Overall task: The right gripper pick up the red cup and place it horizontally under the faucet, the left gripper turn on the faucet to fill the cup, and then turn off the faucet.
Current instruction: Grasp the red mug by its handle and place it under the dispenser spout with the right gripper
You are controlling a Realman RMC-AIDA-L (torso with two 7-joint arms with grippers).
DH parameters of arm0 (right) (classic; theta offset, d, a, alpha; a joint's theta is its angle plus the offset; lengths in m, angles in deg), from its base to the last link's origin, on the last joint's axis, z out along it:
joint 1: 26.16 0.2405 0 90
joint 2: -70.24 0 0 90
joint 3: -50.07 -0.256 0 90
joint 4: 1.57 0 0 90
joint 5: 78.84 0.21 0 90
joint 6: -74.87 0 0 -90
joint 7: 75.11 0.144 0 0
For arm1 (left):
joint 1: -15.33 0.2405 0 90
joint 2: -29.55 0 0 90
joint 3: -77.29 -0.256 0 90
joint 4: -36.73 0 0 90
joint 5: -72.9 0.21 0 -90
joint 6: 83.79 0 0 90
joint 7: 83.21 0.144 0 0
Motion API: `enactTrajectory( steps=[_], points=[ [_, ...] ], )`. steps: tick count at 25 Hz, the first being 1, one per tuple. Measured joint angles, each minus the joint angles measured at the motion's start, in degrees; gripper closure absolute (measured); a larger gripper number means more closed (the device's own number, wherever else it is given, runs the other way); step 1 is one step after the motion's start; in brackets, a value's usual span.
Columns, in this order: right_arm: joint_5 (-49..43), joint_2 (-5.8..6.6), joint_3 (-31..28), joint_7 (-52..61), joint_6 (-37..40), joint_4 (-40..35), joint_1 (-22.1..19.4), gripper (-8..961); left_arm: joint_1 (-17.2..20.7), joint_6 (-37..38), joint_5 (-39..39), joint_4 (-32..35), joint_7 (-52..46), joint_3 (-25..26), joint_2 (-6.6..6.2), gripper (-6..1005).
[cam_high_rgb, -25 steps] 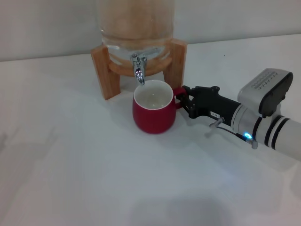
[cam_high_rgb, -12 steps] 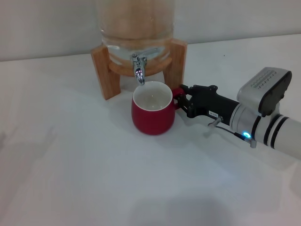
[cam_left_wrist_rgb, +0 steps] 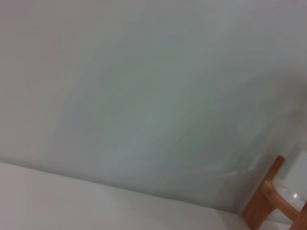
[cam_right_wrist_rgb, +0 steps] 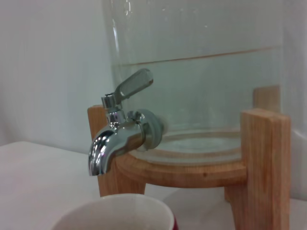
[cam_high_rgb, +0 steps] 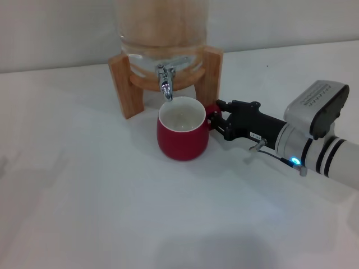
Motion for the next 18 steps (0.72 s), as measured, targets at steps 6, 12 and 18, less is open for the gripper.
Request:
enactTrajectory(
  steps=[6, 12, 18],
  points=[
    [0.0, 0.12, 0.5, 1.0, -0.1, -0.7, -0.4, 631, -0.2, 0.0, 0.0, -0.1, 0.0, 0.0, 0.0, 177],
    [-0.1, 0.18, 1.5, 3.1, -1.6, -2.6, -1.5, 629, -0.5, 0.1, 0.0, -0.2, 0.0, 0.0, -0.01, 177],
    [-0.8, 0.19, 2.8, 5.6, -2.3, -4.4, -2.0, 627, -0.6, 0.4, 0.1, -0.2, 0.0, 0.0, -0.09, 177]
  ],
)
